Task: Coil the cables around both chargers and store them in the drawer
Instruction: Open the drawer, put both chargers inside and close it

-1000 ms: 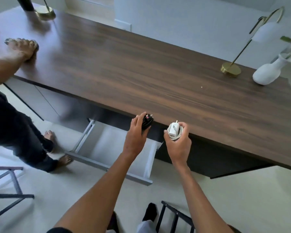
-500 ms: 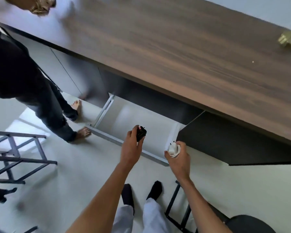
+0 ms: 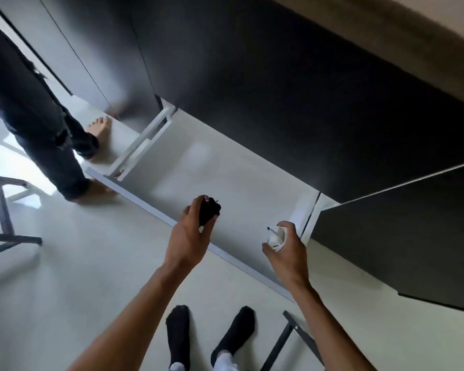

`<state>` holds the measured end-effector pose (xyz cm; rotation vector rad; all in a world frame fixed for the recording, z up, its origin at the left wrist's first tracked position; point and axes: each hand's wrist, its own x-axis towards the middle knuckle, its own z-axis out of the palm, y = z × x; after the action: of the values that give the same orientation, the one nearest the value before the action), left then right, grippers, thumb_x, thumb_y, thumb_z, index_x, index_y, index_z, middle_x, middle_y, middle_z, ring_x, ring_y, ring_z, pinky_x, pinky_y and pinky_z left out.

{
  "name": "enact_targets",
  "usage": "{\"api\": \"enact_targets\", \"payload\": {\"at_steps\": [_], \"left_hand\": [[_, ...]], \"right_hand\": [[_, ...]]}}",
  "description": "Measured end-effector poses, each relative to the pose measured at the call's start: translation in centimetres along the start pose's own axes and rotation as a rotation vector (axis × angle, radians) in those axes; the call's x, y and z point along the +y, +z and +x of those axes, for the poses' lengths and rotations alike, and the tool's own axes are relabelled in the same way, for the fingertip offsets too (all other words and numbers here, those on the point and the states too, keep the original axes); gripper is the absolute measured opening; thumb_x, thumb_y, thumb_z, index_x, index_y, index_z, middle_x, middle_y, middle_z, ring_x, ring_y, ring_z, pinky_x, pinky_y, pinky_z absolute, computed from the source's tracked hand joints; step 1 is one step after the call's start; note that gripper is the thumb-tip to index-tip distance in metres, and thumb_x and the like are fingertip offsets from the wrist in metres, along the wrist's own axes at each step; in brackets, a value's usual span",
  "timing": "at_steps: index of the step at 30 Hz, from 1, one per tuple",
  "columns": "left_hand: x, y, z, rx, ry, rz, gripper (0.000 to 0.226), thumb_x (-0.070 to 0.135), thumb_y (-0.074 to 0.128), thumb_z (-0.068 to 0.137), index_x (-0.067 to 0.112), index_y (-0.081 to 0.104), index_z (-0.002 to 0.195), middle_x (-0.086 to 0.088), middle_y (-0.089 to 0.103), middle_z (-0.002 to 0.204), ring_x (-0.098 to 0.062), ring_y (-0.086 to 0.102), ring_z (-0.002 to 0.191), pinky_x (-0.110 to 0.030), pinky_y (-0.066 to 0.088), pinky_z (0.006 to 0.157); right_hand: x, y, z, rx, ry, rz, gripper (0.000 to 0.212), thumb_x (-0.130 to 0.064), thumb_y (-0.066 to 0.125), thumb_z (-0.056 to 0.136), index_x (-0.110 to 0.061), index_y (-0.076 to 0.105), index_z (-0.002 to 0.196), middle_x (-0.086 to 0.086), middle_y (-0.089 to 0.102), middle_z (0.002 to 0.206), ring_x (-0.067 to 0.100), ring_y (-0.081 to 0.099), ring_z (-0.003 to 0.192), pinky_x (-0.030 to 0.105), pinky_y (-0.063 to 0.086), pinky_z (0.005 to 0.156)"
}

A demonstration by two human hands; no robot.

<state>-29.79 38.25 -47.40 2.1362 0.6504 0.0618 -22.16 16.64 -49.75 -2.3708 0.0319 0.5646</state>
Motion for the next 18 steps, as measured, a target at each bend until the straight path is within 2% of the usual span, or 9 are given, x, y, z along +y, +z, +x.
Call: {"api": "enact_targets", "payload": {"at_steps": [4,7,10,13,16,18], "left_hand": [[-2.2,2.1,2.4,0.0,0.0,0.007,0.036,0.019,0.065,0.097,0.012,0.053,0.13,-0.008,0.072,0.118,-0.027,0.07,0.1,-0.031,0.055,0.08],[-3.1,3.4,3.5,-0.005,-0.018,-0.009,0.03,0.012,0.065,0.095,0.008,0.057,0.123,-0.005,0.075,0.111,-0.027,0.069,0.096,-0.031,0.055,0.078],[-3.5,4.3,4.1,-0.046,-0.063,0.013,0.03,0.015,0.066,0.094,0.009,0.057,0.122,-0.01,0.074,0.109,-0.03,0.069,0.094,-0.037,0.057,0.078],[-3.8,4.8,4.7,-0.085,-0.122,0.053,0.032,0.019,0.067,0.092,0.013,0.058,0.121,-0.012,0.073,0.109,-0.033,0.069,0.096,-0.041,0.058,0.079],[-3.6,5.1,5.6,-0.105,-0.188,0.063,0.032,0.023,0.067,0.092,0.014,0.059,0.121,-0.013,0.072,0.11,-0.034,0.068,0.097,-0.042,0.058,0.08],[-3.5,5.5,6.2,-0.098,-0.249,0.063,0.032,0.024,0.064,0.093,0.014,0.058,0.123,-0.014,0.071,0.111,-0.035,0.067,0.097,-0.042,0.057,0.079]], "right_hand": [[2.3,3.1,3.4,-0.088,-0.014,-0.113,0.051,-0.009,0.072,0.081,-0.021,0.047,0.123,0.003,0.054,0.113,0.024,0.054,0.094,0.031,0.045,0.074],[3.8,4.5,4.9,-0.135,0.036,-0.21,0.05,-0.007,0.07,0.083,-0.016,0.047,0.127,0.012,0.054,0.117,0.023,0.047,0.09,0.03,0.04,0.075],[4.7,5.2,5.9,-0.145,0.066,-0.268,0.05,-0.007,0.068,0.085,-0.013,0.045,0.129,0.018,0.053,0.121,0.025,0.045,0.087,0.03,0.039,0.075],[4.9,5.4,6.2,-0.163,0.092,-0.296,0.051,-0.009,0.067,0.088,-0.013,0.042,0.132,0.018,0.048,0.128,0.026,0.05,0.087,0.031,0.041,0.072],[4.7,5.0,5.9,-0.162,0.079,-0.317,0.055,-0.014,0.074,0.088,-0.014,0.042,0.133,0.017,0.048,0.13,0.032,0.061,0.099,0.033,0.048,0.074],[4.5,4.7,5.3,-0.152,0.036,-0.311,0.052,-0.013,0.074,0.087,-0.013,0.044,0.129,0.017,0.049,0.128,0.034,0.063,0.1,0.033,0.048,0.07]]}}
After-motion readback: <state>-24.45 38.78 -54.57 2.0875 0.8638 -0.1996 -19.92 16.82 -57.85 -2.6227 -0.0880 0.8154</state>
